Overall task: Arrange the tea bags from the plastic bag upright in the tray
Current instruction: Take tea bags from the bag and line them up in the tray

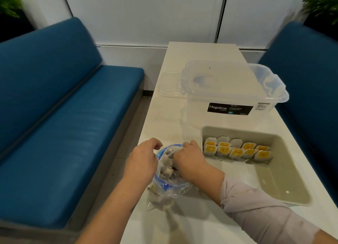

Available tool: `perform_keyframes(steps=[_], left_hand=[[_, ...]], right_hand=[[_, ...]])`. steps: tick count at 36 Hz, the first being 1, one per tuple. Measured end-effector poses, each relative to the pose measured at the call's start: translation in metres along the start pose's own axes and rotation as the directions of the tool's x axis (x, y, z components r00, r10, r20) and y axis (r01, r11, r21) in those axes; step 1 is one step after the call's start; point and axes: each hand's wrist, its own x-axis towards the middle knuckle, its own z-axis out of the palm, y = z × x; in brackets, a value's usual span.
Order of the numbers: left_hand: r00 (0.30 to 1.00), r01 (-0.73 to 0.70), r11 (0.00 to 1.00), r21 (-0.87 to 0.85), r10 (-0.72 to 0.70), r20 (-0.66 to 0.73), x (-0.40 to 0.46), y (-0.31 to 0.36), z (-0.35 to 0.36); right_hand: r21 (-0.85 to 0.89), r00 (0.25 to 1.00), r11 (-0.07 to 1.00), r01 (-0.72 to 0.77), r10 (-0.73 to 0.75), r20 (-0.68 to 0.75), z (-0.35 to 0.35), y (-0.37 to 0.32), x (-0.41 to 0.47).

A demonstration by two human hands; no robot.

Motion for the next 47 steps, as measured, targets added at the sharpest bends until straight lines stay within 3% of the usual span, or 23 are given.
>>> perform_keyframes(steps=[13,16,20,24,29,33,40,47], left_hand=[[1.000,0.012,1.000,-0.010,-0.013,-0.021,-0.001,-0.002,-0.002],[1.000,0.021,1.000,-0.012,-0.021,-0.009,-0.001,-0.001,-0.004],[0.998,0.029,0.999,-0.037,-0.027,0.053,-0.002,0.004,-0.009],[0.992,0.028,0.994,-0.101,-0.015,0.124,-0.002,0.013,-0.016],[0.986,-0.032,0.980,-0.198,0.063,0.152,0.000,0.021,-0.021],[0.984,-0.050,0.949,-0.313,0.100,0.146,0.005,0.025,-0.020],[0.996,0.008,0.849,-0.528,0.040,0.080,0.010,0.039,-0.017],[0.999,-0.008,0.869,-0.494,0.031,0.038,0.016,0.054,-0.015]], right_hand=[[0.015,1.000,1.000,-0.019,0.019,-0.009,-0.002,-0.003,0.001],[0.089,0.998,0.995,-0.046,0.050,-0.050,-0.012,0.006,0.000],[0.347,0.988,0.933,-0.096,0.133,-0.084,-0.024,0.020,-0.001],[0.645,0.984,0.753,-0.127,0.179,-0.016,-0.038,0.037,-0.004],[0.915,0.983,0.398,-0.066,0.184,-0.009,-0.048,0.050,-0.012],[0.976,0.973,0.214,-0.039,0.231,-0.012,-0.045,0.056,-0.016],[0.994,0.947,-0.107,-0.026,0.316,0.059,-0.029,0.061,-0.024],[0.965,0.928,-0.249,-0.078,0.335,0.162,-0.010,0.061,-0.034]])
